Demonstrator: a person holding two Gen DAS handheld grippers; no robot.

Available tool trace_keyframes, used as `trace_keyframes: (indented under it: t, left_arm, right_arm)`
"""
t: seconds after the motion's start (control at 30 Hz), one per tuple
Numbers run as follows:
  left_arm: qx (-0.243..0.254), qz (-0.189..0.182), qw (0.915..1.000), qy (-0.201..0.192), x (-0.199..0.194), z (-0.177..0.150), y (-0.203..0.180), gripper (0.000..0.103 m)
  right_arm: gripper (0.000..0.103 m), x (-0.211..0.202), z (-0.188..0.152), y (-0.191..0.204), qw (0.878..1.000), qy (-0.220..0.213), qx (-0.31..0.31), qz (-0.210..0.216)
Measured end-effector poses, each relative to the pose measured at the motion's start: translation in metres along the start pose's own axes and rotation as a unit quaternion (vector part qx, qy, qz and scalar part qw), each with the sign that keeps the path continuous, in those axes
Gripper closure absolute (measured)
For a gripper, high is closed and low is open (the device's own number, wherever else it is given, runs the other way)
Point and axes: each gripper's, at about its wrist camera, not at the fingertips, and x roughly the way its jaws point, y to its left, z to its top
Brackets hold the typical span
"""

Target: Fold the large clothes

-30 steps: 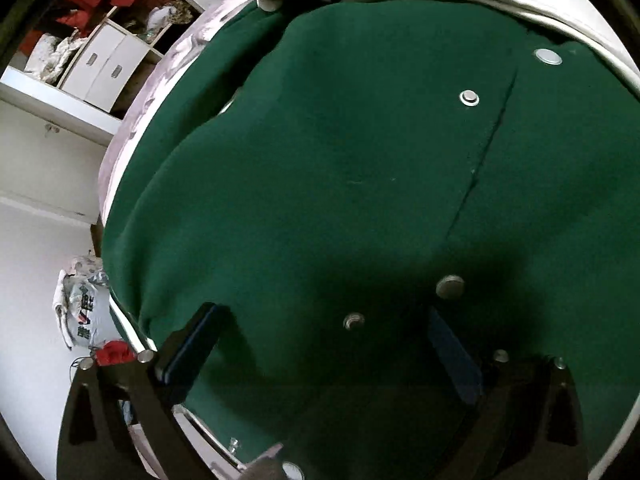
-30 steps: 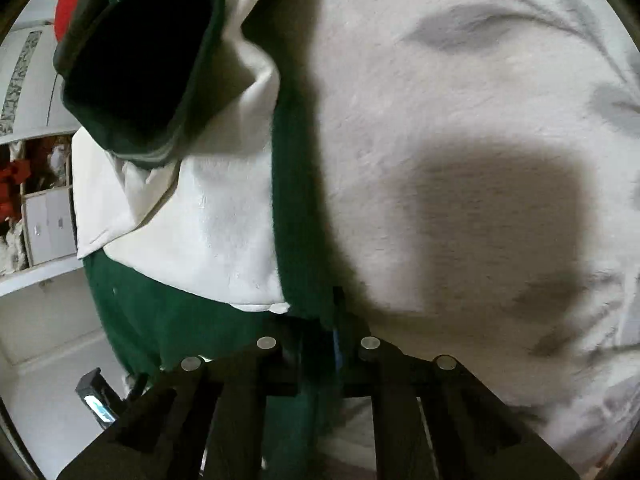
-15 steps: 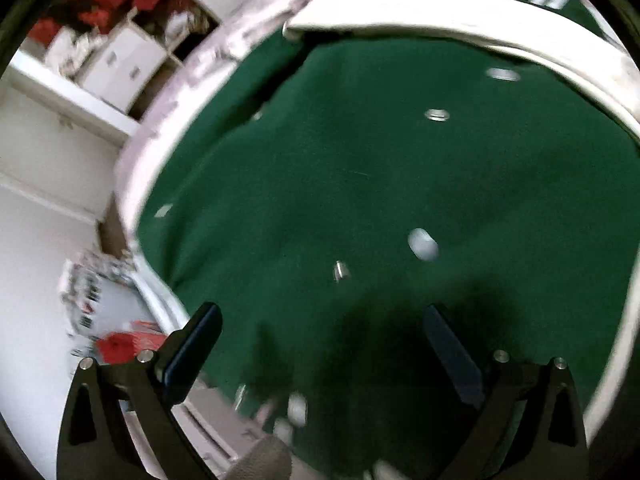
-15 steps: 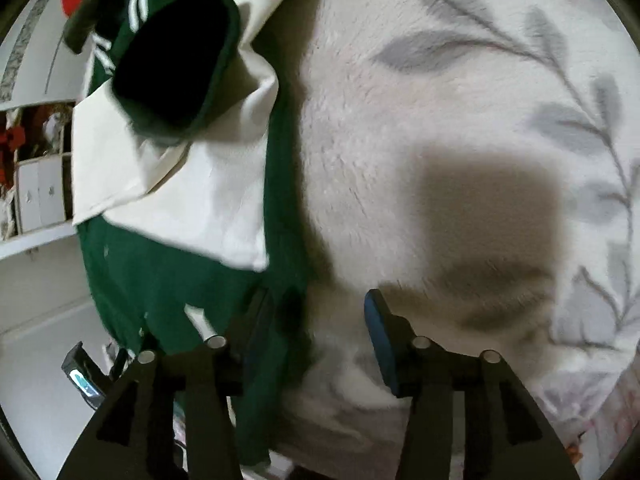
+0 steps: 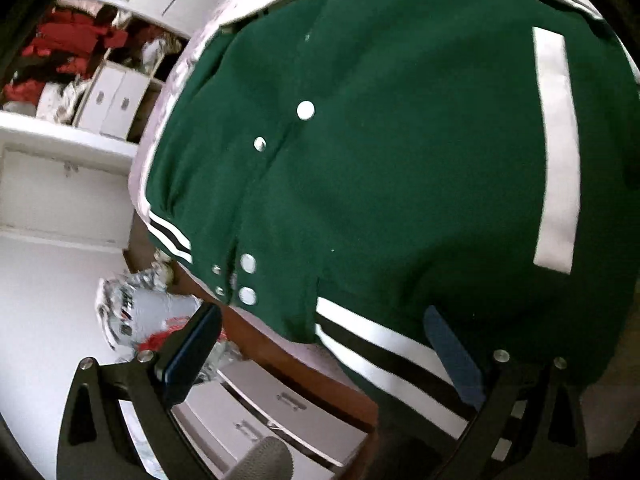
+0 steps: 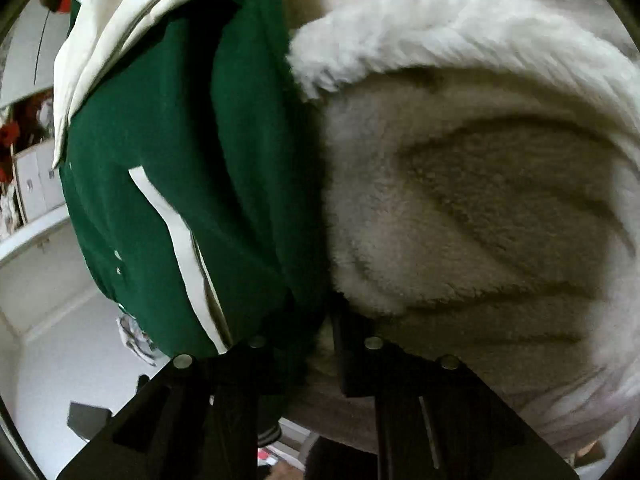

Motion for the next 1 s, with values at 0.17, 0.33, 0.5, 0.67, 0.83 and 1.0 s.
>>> trace_keyframes:
  t: [0.17,0.33,0.5,0.67,0.83,1.0]
  left_arm:
    - [0.081,0.039,0.9930,-0.076,-0.059,-0.015,-0.024,0.000]
    - [0.174,0.044,0.9767,-0.118,-0.084,-0.046,-0.084,0.000]
    - [0.209,0.059,0.9717,-0.092,-0.052,-0.056,-0.133,0.000]
    - [0.161,0.036,0.9835,-0.073,-0.040,-0.036,-0.121,0.001]
    - [0.113,-0.007,0.9895,-0.090,-0.063,-0.021,-0.090,0.082]
    - [0.084,0.008,0.9916,-0.098,-0.074,-0.005,-0.069,0.085]
  right_arm:
    - [0.053,-0.047,-0.010,0.007,0.999,-0.016,-0.047,-0.011]
    - [0.050,-0.108,-0.016,-0.036,0.997,-0.055,-0.025,-0.038]
    - [0.050,-0.135,-0.003,-0.089,0.996,-0.059,0.025,-0.060]
    - [0.049,-0.156,0.024,-0.101,0.996,-0.090,0.008,0.005]
    - [0.022,-0.157,0.081,-0.073,0.987,-0.114,-0.024,0.109]
    - [0.017,-0.141,0.158,-0.023,0.970,-0.141,-0.043,0.195]
